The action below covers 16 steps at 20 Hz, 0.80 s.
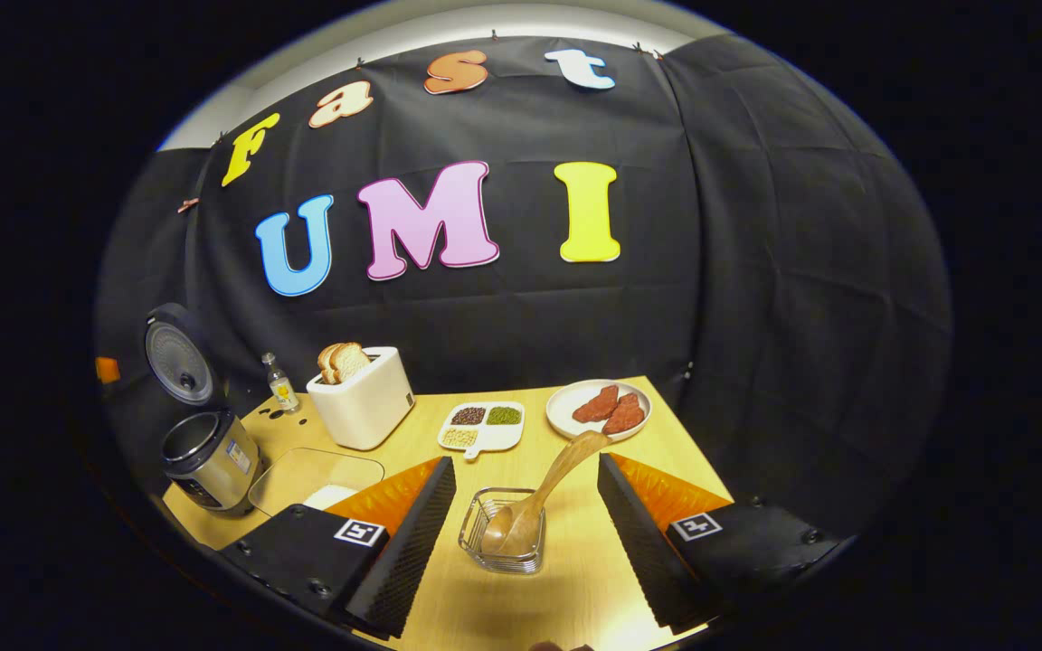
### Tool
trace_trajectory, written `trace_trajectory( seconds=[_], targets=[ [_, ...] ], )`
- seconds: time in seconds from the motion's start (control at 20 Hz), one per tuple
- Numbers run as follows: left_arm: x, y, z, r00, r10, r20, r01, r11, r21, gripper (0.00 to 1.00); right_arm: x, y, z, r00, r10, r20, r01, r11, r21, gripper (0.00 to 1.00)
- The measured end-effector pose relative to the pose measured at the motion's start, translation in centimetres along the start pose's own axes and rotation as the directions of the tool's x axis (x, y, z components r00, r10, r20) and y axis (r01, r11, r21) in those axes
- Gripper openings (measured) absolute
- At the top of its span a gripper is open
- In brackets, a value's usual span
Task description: Close the left gripper, press the button to open the rice cooker; take a wooden spoon from the chopstick holder with the right hand, scoop a spoonful of rice and pour it into the rice cooker, then put the wooden spoon back into the chopstick holder.
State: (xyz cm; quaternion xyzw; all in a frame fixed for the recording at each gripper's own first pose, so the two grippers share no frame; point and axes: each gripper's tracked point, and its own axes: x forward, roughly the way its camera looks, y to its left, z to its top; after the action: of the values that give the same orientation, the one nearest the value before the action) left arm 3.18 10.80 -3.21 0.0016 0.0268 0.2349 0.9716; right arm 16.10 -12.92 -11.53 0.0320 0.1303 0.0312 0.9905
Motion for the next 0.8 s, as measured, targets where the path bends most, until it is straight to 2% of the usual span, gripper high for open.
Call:
trace_trajectory(
  seconds=[0.25,0.55,0.6,0.65,0.8],
  targets=[
    [-1.2,0.9,-3.7,0.996,0.03,-0.085,-0.03,1.0,-0.004,0.96,3.1,-1.7,-2.2,0.996,-0.027,-0.082,0.03,0.999,0.028,0.99],
    [-2.5,1.8,-8.0,0.981,0.075,-0.178,-0.078,0.997,-0.01,0.96,8.1,-2.7,-6.4,0.972,-0.057,-0.227,0.071,0.996,0.054,0.99],
    [-2.7,1.8,-8.5,0.977,0.08,-0.195,-0.083,0.997,-0.007,0.96,8.9,-2.8,-6.9,0.968,-0.056,-0.245,0.075,0.995,0.069,0.99],
    [-2.9,1.7,-8.9,0.974,0.081,-0.212,-0.085,0.996,-0.008,0.96,9.7,-3.1,-7.4,0.964,-0.063,-0.26,0.088,0.993,0.085,0.93],
    [-3.4,1.5,-9.9,0.965,0.093,-0.244,-0.098,0.995,-0.006,0.95,11.8,-3.1,-8.4,0.954,-0.049,-0.296,0.105,0.979,0.176,0.99]
  ],
)
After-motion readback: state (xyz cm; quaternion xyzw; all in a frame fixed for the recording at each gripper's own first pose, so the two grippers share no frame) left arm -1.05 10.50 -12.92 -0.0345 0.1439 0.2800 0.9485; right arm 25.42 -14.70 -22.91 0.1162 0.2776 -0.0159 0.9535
